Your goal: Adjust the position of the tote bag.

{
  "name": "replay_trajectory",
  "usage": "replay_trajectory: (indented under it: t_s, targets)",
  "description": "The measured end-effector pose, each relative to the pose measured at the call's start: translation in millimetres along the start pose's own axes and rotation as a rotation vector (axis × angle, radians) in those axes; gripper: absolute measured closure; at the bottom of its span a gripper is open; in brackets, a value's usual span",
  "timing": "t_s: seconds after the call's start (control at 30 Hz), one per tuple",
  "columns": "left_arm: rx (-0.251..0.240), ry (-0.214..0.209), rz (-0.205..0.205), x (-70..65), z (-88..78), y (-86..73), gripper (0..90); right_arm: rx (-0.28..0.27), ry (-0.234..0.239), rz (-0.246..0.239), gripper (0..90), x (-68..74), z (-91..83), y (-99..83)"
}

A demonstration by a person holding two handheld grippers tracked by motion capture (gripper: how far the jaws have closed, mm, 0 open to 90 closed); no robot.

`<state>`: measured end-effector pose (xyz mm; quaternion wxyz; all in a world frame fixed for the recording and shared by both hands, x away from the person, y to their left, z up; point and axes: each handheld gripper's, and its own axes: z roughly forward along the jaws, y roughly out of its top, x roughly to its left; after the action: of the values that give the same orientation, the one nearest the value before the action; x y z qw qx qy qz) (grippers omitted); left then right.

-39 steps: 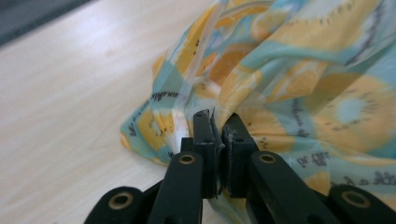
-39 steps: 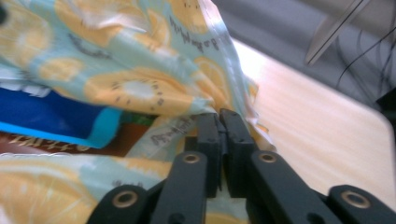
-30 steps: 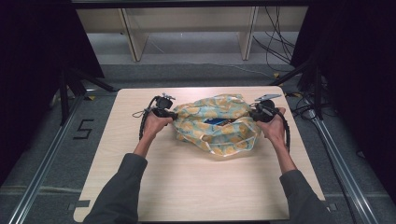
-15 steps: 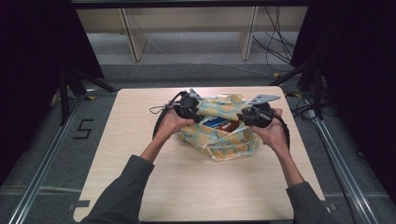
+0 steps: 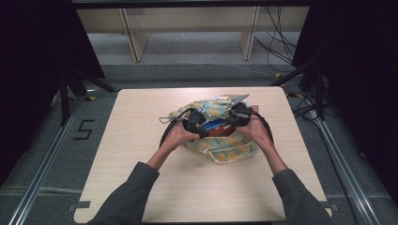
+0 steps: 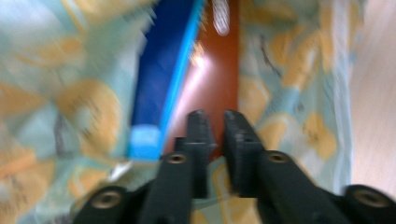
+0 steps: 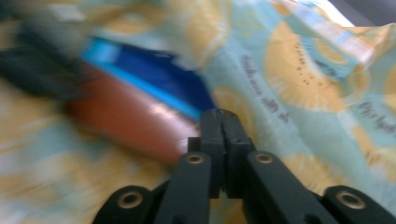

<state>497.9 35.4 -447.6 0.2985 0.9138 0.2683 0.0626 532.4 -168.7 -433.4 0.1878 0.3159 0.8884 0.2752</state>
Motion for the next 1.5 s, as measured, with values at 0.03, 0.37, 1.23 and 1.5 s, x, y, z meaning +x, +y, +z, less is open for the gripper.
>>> replay_trajectory:
  t_s: [0.03, 0.37, 1.23, 1.5]
  targets:
    - [0.003, -0.009, 0.004, -2.2, -0.4, -4.7, 86.6, 0.015, -0.042, 0.009, 90.0, -3.9, 5.9, 4.3]
    - [0.042, -0.082, 0.055, -30.5, 10.6, -48.1, 86.9, 0.096, -0.153, 0.067, 90.0, -44.7, 40.2, 36.9]
    - [-0.125, 0.188, -0.154, 48.7, -13.3, 7.3, 76.1, 0.052, -0.062, 0.067, 88.7, -27.6, -4.2, -19.6]
    - [-0.097, 0.249, -0.242, 76.9, -13.1, -25.8, 76.7, 0.077, -0.109, 0.161, 89.8, -68.2, -5.5, -51.9]
